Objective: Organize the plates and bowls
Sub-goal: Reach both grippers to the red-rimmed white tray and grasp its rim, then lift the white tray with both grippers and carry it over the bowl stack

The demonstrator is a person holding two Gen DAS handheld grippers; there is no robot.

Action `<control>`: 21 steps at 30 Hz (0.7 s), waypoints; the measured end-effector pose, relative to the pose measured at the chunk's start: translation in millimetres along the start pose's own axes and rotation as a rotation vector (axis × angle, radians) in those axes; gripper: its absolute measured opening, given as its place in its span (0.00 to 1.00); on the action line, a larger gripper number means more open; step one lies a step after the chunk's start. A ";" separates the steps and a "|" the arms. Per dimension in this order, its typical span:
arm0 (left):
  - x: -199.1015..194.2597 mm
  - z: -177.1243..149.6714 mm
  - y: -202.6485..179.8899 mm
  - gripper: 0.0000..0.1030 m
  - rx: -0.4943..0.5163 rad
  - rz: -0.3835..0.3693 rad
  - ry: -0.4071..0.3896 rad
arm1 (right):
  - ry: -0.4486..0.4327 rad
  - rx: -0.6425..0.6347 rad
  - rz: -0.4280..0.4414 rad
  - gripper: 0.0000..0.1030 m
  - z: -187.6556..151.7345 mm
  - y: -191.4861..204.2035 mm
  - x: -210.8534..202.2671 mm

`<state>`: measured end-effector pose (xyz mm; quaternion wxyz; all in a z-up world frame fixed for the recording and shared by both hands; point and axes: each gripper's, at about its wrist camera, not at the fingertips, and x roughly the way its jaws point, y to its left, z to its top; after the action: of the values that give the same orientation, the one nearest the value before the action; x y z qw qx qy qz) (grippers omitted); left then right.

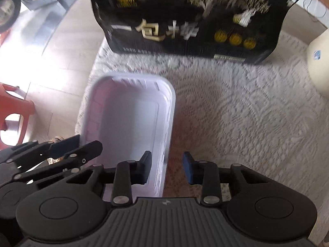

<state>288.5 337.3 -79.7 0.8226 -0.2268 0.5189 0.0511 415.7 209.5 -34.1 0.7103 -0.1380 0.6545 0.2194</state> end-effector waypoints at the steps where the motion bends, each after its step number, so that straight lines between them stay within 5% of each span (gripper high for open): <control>1: 0.9 1.4 0.0 0.30 0.003 -0.011 0.002 | 0.012 0.003 -0.001 0.31 1.4 -0.5 3.4; 12: 16.0 5.1 6.1 0.28 -0.030 -0.060 0.097 | 0.043 -0.013 -0.028 0.24 3.2 6.3 21.4; 21: -71.4 -6.2 -19.4 0.27 0.050 -0.094 -0.100 | -0.196 -0.043 0.060 0.24 -38.4 0.1 -76.0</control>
<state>257.1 328.2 -13.1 0.8543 -0.2276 0.4671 0.0108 378.7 181.1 37.1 0.7609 -0.1112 0.5808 0.2669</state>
